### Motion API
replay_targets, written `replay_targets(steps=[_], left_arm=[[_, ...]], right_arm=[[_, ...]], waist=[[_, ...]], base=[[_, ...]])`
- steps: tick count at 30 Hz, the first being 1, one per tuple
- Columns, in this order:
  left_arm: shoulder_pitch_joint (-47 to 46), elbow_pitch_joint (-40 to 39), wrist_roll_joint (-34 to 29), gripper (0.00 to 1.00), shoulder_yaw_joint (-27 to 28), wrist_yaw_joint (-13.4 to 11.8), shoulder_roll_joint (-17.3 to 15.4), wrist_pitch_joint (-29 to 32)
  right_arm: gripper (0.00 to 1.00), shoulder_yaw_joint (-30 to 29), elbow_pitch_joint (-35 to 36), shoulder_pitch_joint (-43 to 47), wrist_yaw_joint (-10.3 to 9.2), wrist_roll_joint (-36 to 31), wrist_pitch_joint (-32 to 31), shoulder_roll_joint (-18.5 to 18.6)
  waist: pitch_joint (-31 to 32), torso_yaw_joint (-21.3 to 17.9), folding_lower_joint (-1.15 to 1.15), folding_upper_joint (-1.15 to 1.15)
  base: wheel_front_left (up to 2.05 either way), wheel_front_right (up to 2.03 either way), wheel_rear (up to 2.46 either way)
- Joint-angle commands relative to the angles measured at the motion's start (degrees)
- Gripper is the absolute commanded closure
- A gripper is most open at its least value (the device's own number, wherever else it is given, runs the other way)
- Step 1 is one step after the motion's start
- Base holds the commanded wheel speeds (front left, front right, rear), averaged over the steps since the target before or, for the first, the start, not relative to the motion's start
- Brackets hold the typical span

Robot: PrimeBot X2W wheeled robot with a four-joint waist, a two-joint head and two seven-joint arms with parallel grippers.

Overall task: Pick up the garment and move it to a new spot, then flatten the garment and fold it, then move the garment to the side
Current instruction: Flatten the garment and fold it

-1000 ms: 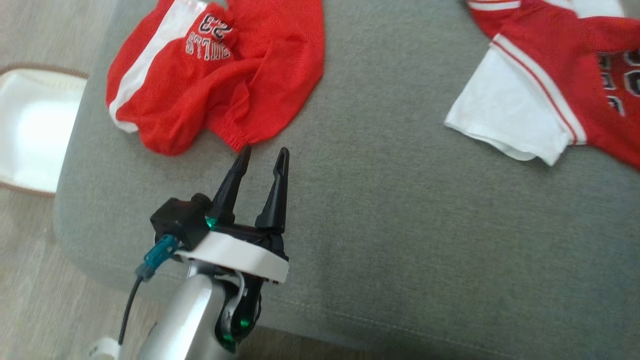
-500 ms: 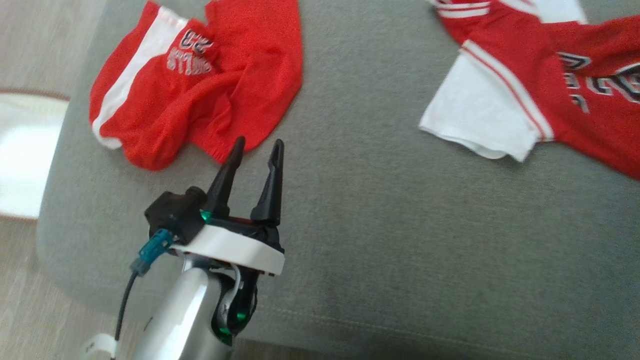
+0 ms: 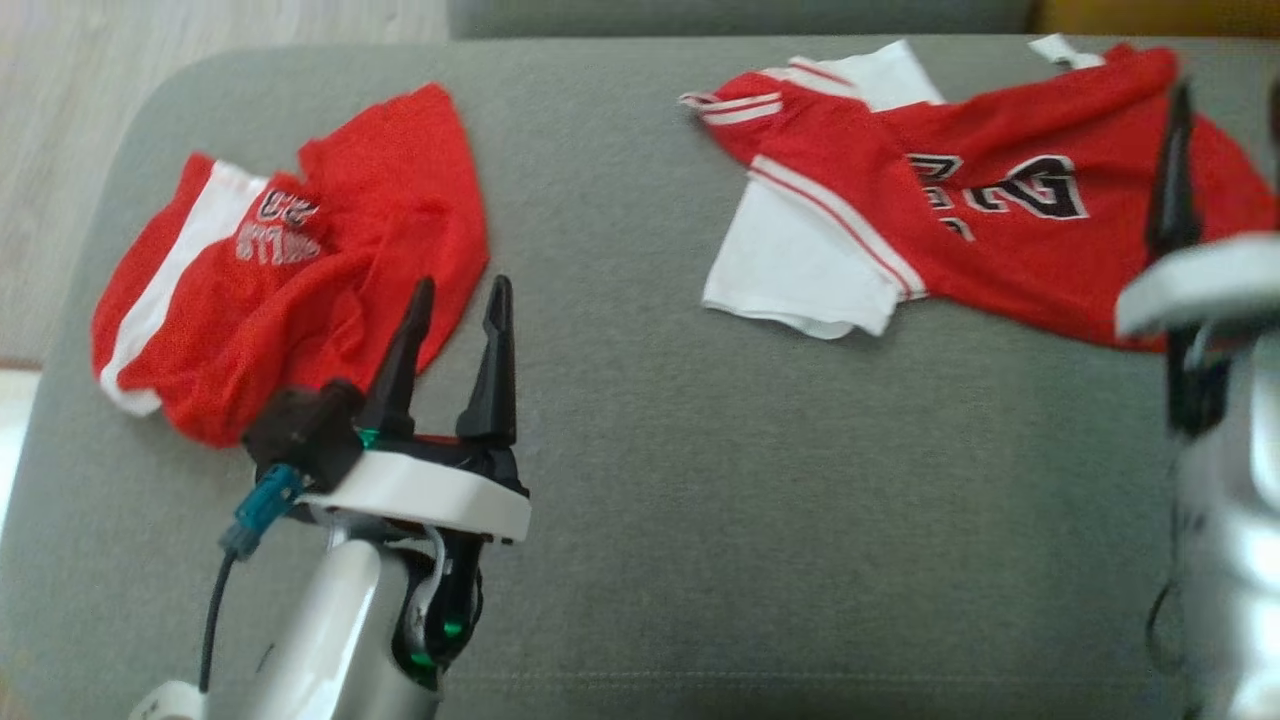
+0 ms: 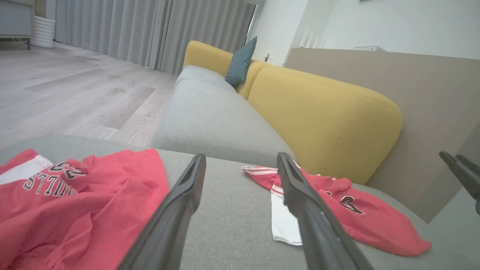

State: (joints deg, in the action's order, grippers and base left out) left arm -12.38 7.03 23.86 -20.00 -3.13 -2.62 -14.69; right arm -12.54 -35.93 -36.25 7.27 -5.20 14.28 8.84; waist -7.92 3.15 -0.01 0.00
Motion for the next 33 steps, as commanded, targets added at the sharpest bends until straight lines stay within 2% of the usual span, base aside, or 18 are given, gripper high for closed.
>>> replay_targets(steps=[1,5,9,17,20,23,33], left_arm=[[-1.4,-2.1,0.0,0.0,2.1,-0.4,-0.3,-0.3],[-1.3,-1.5,-0.9,0.0,1.9,0.1,-0.3,-0.3],[-1.2,-1.0,-0.7,0.0,1.8,0.0,-0.3,-0.3],[-3.1,2.8,-1.1,0.0,1.6,0.4,-0.3,-0.3],[-5.1,8.6,-1.1,0.0,0.9,-0.8,-0.3,-0.3],[-9.0,15.8,-1.6,0.0,-1.1,-1.0,-0.3,0.1],[-23.7,33.2,-0.7,0.0,-7.2,1.5,-0.3,4.5]], right_arm=[[0.0,1.6,3.0,0.7,0.22,1.1,0.7,-0.9],[0.0,3.4,13.3,11.4,0.22,6.0,0.7,-3.3],[0.0,4.9,21.4,19.5,0.22,7.2,0.7,-4.9],[0.0,6.6,28.6,23.9,0.22,8.4,0.0,-5.9],[0.0,6.8,30.5,23.7,0.22,8.7,-0.7,-5.9],[0.0,6.9,32.1,23.4,0.22,9.1,-1.4,-5.9],[0.0,7.5,34.5,23.1,0.22,10.2,-1.7,-6.0]], waist=[[1.6,-1.8,0.01,0.0],[2.4,-3.4,0.01,0.0],[2.1,-4.6,0.01,0.0],[0.0,-6.9,0.01,0.0],[-1.7,-7.9,0.01,0.0],[-3.6,-9.3,0.01,0.0],[-9.4,-13.9,0.01,0.0]], base=[[0.0,0.0,0.0],[0.0,0.0,0.0],[0.0,0.0,0.0],[0.0,0.0,0.0],[0.0,0.0,0.0],[0.0,0.0,0.0],[0.0,0.0,0.0]])
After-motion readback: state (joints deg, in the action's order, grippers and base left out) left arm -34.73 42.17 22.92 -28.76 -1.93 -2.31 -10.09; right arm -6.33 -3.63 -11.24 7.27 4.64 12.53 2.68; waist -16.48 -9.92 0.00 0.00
